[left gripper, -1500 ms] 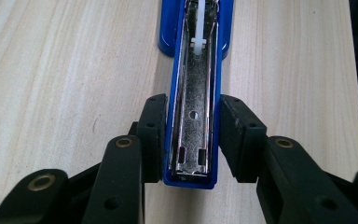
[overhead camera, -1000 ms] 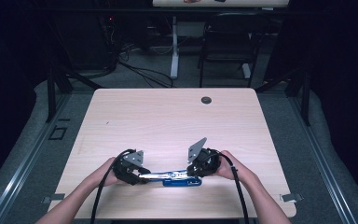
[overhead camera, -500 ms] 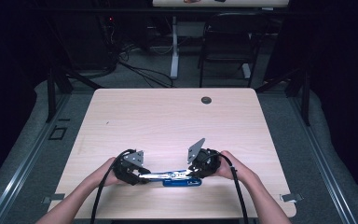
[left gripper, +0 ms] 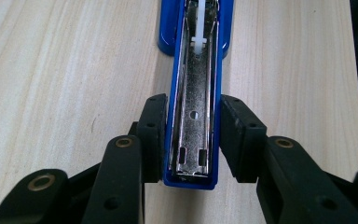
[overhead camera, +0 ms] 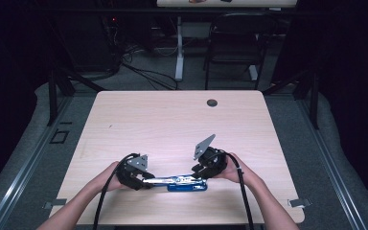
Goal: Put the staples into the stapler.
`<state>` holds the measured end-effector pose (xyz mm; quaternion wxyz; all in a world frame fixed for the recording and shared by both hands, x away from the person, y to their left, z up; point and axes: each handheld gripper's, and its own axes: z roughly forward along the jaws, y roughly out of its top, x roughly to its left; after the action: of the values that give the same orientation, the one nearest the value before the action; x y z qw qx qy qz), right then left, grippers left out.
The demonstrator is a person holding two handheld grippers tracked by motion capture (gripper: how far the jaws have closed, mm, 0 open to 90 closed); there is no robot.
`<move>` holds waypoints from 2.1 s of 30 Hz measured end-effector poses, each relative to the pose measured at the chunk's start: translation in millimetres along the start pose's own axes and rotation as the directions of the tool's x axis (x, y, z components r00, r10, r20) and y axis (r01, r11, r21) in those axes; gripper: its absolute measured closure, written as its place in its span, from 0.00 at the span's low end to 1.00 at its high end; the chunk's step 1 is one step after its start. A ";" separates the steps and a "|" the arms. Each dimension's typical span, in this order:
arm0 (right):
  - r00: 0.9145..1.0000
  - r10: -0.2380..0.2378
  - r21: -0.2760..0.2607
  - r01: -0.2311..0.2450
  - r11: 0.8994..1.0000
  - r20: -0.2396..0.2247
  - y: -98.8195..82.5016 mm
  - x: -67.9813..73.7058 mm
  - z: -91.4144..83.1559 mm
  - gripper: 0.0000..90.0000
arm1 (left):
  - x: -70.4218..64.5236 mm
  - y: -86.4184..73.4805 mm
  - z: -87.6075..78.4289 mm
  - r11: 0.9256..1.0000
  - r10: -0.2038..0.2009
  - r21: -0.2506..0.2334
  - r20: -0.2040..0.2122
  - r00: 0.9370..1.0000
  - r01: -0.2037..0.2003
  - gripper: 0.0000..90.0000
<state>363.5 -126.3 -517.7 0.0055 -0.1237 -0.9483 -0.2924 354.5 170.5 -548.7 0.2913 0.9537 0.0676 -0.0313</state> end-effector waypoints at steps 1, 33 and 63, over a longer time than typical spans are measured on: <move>1.000 0.002 0.014 -0.002 1.000 -0.007 0.7 -0.7 2.1 0.78 | 0.0 0.1 0.0 1.000 0.000 0.000 0.000 1.000 0.000 0.71; 0.992 -0.127 0.082 0.127 0.989 -0.002 -9.9 0.5 -5.8 0.87 | 0.1 0.1 -0.2 1.000 0.000 0.005 0.000 1.000 0.000 0.71; 0.999 -0.022 0.037 0.023 0.999 -0.030 -4.9 -5.7 -12.2 0.78 | 0.3 0.0 0.4 1.000 -0.005 0.001 0.002 1.000 0.005 0.71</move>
<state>367.1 -138.3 -510.8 0.0187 -0.1086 -0.9547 -0.2763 354.8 170.3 -549.0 0.2908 0.9537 0.0695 -0.0329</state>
